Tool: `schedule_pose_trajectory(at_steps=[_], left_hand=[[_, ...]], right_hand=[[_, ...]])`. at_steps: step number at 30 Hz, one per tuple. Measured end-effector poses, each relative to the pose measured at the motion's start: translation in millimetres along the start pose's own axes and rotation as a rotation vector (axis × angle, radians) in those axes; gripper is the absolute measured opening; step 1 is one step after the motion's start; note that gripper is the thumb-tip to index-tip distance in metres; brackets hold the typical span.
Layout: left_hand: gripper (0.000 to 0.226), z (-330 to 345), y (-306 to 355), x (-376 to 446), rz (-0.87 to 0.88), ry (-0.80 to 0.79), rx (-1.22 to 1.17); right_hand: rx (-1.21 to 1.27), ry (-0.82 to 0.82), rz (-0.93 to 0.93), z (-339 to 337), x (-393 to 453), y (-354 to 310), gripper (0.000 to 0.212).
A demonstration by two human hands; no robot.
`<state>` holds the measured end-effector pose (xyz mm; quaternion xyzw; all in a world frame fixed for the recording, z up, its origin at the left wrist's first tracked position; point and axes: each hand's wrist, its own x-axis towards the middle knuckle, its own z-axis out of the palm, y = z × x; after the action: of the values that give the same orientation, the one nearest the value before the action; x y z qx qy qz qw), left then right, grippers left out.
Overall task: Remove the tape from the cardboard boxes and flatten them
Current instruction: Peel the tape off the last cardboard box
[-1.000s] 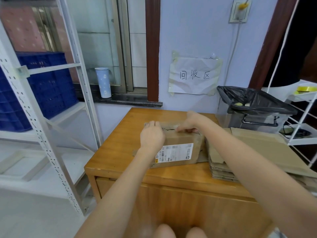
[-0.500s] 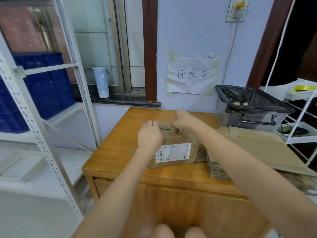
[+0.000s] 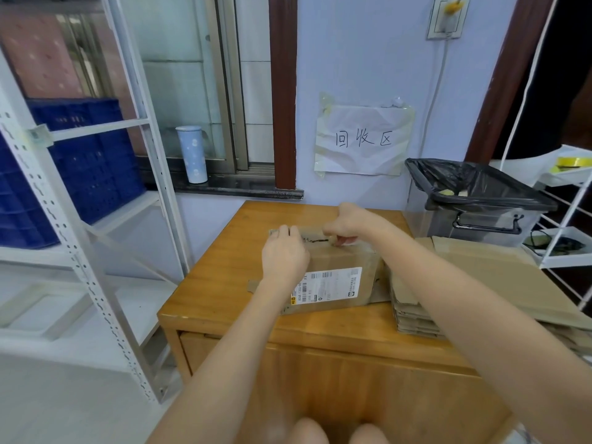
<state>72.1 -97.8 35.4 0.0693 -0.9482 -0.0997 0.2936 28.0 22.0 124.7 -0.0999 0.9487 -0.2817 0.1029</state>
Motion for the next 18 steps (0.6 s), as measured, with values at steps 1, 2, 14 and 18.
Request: schedule_pose_trajectory(at_steps=[1, 2, 14, 18], left_hand=[[0.025, -1, 1, 0, -0.006, -0.004, -0.002], [0.025, -1, 1, 0, -0.014, -0.009, -0.008], [0.025, -2, 0, 0, 0.017, -0.022, 0.016], [0.026, 2, 0, 1, 0.007, -0.005, 0.039]], right_hand=[[0.003, -0.008, 0.006, -2, 0, 0, 0.017], [0.001, -0.009, 0.012, -3, 1, 1, 0.017], [-0.027, 0.191, -0.058, -28, 11, 29, 0.042], [0.016, 0.139, -0.103, -23, 12, 37, 0.050]])
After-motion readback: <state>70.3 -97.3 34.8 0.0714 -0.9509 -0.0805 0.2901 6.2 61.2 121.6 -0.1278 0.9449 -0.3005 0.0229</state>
